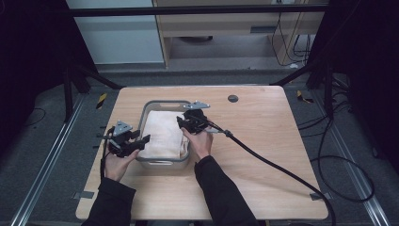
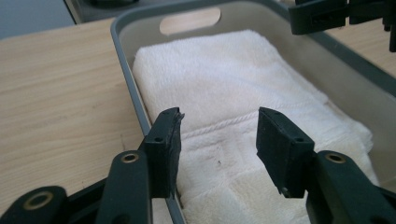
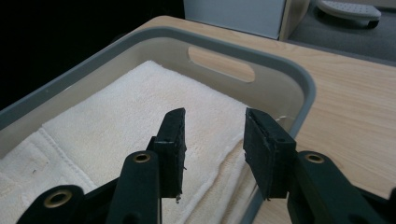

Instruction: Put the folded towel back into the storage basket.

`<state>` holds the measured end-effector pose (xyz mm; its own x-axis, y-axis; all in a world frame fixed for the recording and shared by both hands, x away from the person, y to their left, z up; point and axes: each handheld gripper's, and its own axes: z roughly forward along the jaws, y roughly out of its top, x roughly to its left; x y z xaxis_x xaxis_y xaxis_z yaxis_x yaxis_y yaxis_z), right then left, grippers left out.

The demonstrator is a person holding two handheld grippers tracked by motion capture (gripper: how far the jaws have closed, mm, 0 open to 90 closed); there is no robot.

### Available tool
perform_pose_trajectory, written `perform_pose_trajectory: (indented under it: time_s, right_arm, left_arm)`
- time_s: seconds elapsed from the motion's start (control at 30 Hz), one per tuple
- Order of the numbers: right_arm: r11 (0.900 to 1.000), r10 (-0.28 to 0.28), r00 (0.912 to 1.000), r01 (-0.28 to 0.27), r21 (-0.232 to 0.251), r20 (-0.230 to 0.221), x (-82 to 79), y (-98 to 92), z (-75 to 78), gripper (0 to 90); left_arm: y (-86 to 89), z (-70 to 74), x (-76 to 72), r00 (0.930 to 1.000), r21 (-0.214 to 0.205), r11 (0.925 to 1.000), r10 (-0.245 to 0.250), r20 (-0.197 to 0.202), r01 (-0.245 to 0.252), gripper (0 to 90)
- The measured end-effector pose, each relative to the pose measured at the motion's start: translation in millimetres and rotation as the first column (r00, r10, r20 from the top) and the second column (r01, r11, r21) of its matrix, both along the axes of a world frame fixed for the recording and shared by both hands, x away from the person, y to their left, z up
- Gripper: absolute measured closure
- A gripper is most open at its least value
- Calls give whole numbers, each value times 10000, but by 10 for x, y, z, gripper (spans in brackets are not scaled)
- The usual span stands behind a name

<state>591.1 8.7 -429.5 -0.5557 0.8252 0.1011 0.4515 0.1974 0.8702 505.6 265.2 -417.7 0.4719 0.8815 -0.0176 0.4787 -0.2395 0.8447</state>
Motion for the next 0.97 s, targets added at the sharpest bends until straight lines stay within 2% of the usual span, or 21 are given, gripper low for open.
perform_pose_trajectory:
  time_s: [0.23,0.33,0.4,0.53,0.63,0.83,0.9,0.97]
  right_arm:
    - [9999,-85,9997,82,136,244,-79,-231,126,497]
    - [9999,-2,9995,-3,149,330,-134,-370,185,390]
    - [9994,125,9997,-132,311,217,-194,-481,211,322]
    - [9995,314,9991,-313,-21,271,-314,-676,217,210]
    - [9992,332,9986,-322,-245,422,-409,-865,203,174]
    - [10000,76,9996,-74,-48,260,-594,-1310,153,114]
    - [9999,-36,9996,40,-123,273,-666,-1476,126,103]
    - [9999,-163,9995,164,-22,285,-739,-1646,94,98]
  left_arm:
    - [14,93,-81,9992,-400,9989,-216,326,229,431]
    - [23,113,-112,9990,-577,9976,-373,258,388,384]
    - [24,120,-139,9986,-616,9971,-430,324,449,357]
    - [38,127,-206,9980,-664,9962,-534,352,556,316]
    - [61,126,-268,9975,-570,9965,-585,408,607,294]
    - [100,85,-330,9972,-472,9970,-593,464,615,257]
    - [132,63,-359,9974,-434,9972,-585,426,604,249]
    - [178,48,-392,9974,-514,9970,-557,447,580,242]
